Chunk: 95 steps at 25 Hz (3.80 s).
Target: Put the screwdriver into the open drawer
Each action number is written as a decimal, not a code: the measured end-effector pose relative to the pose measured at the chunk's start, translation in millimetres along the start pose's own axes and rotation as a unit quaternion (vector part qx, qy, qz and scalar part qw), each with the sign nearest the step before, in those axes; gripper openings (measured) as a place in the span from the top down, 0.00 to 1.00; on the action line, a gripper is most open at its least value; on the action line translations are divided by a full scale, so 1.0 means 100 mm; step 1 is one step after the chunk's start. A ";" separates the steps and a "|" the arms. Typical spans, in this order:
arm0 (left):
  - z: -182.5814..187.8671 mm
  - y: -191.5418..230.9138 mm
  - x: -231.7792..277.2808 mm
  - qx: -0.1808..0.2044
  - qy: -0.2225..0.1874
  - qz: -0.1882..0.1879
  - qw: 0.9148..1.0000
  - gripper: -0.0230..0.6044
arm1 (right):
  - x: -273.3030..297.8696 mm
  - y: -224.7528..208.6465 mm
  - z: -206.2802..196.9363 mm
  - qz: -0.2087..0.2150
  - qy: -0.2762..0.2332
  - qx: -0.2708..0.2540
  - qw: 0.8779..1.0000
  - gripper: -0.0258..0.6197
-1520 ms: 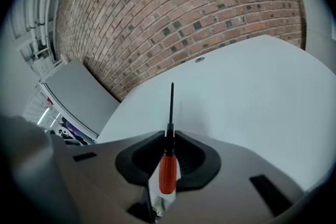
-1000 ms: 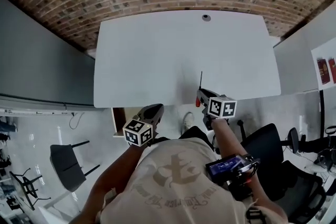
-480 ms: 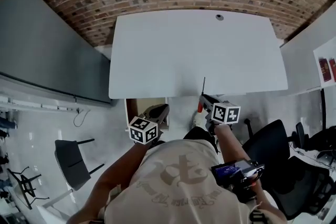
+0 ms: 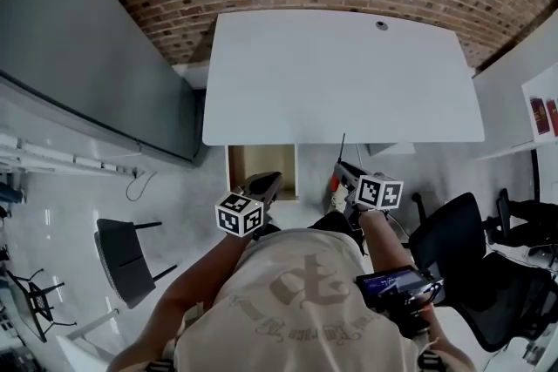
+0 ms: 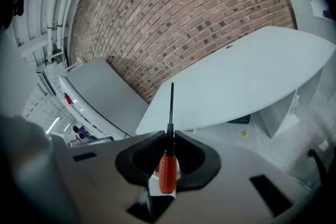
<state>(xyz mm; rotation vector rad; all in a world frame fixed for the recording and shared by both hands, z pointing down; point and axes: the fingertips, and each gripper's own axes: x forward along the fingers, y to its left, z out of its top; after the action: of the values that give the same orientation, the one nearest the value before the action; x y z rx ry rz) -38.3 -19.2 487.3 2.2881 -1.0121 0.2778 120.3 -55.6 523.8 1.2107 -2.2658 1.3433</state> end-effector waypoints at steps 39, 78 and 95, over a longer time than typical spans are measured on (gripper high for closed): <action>-0.37 0.60 -1.36 0.000 0.002 0.011 1.000 0.93 | 0.65 1.26 -1.15 0.036 0.044 0.029 0.998 0.85; -0.93 1.27 -0.79 -0.079 0.098 0.039 0.991 0.93 | 2.16 0.55 -1.56 0.009 0.180 0.037 0.983 0.85; -1.35 1.58 -0.57 -0.130 0.104 0.071 0.984 0.93 | 2.64 0.15 -1.92 -0.027 0.245 -0.003 0.969 0.85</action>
<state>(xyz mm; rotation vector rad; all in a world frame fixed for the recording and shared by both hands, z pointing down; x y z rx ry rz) -185.0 15.3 641.1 1.9138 -1.0394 0.4091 -93.2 -36.6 769.9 0.8127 -1.8721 1.4230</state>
